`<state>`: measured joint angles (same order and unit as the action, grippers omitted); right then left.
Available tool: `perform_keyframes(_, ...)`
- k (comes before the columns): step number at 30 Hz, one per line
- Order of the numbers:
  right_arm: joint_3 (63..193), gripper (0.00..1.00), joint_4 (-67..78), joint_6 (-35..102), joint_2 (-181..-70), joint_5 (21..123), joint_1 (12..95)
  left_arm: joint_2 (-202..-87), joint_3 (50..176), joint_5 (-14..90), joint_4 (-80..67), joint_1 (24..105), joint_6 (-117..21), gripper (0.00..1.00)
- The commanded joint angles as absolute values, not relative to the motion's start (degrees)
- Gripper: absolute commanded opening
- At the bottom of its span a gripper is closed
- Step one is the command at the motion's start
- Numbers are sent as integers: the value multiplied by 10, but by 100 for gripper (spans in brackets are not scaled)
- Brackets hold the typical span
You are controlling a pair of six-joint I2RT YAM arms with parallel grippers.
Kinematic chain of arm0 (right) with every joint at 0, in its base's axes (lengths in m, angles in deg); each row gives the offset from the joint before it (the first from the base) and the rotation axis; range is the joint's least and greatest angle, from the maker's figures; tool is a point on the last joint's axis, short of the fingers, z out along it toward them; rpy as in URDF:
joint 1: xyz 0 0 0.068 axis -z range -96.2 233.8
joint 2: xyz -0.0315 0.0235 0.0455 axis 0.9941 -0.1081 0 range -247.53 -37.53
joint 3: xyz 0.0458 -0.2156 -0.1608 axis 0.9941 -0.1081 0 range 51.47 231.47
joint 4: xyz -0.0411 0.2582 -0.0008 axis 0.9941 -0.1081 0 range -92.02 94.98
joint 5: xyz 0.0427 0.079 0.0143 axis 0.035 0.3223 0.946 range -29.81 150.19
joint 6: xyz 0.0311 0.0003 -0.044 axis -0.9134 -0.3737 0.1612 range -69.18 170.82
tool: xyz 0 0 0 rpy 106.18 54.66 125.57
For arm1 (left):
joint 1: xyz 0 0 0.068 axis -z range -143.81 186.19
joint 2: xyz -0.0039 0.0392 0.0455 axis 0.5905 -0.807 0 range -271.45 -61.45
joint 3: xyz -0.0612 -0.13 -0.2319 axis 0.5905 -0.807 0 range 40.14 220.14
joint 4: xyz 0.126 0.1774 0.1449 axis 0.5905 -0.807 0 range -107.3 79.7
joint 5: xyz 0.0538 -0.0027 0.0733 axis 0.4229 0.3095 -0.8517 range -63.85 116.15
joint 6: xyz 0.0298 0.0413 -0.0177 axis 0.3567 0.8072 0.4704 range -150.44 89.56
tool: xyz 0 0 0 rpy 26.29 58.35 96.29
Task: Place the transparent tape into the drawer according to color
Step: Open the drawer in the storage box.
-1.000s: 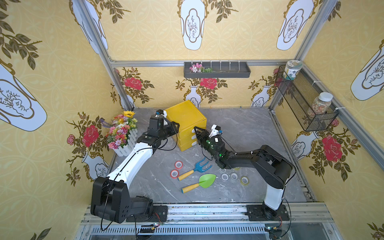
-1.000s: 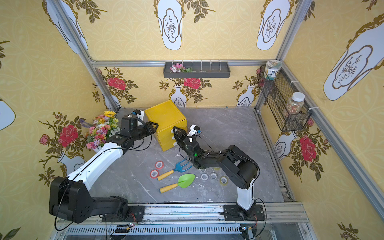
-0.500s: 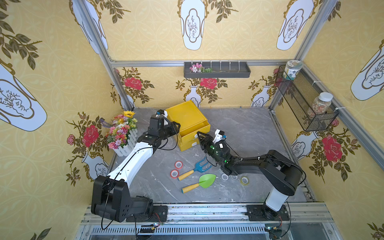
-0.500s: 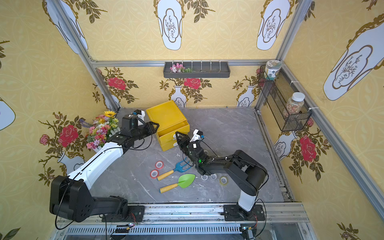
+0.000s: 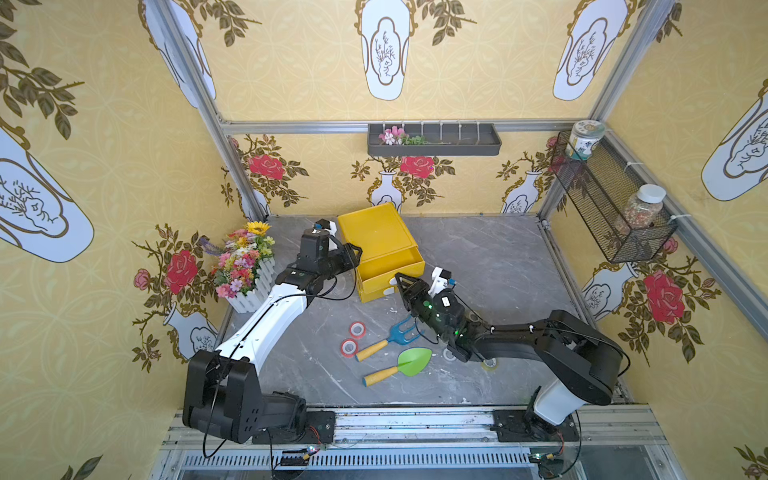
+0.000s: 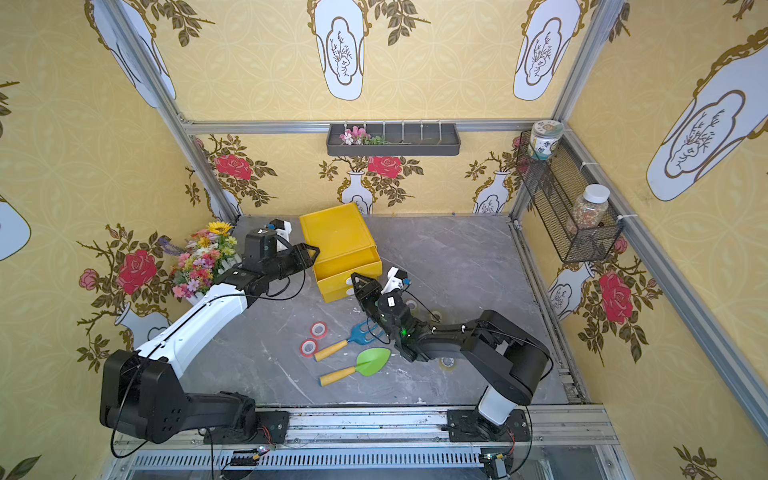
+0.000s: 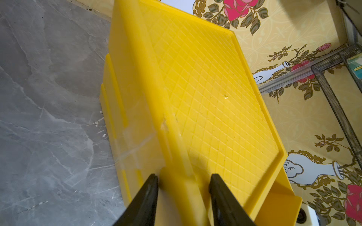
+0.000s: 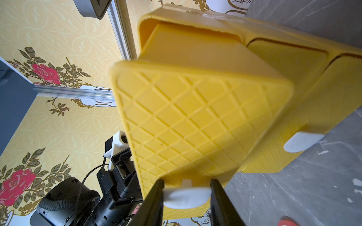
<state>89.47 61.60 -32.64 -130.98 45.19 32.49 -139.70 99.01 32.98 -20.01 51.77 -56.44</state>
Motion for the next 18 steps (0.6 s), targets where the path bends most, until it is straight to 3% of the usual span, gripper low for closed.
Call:
perform_keyframes(1, 888, 37, 577, -319, -1296, 464, 318, -1404, 986, 339, -267, 520, -557, 48)
perform_keyframes(18, 862, 37, 544, -328, -1267, 444, 284, -1408, 987, 341, -267, 520, -559, 48)
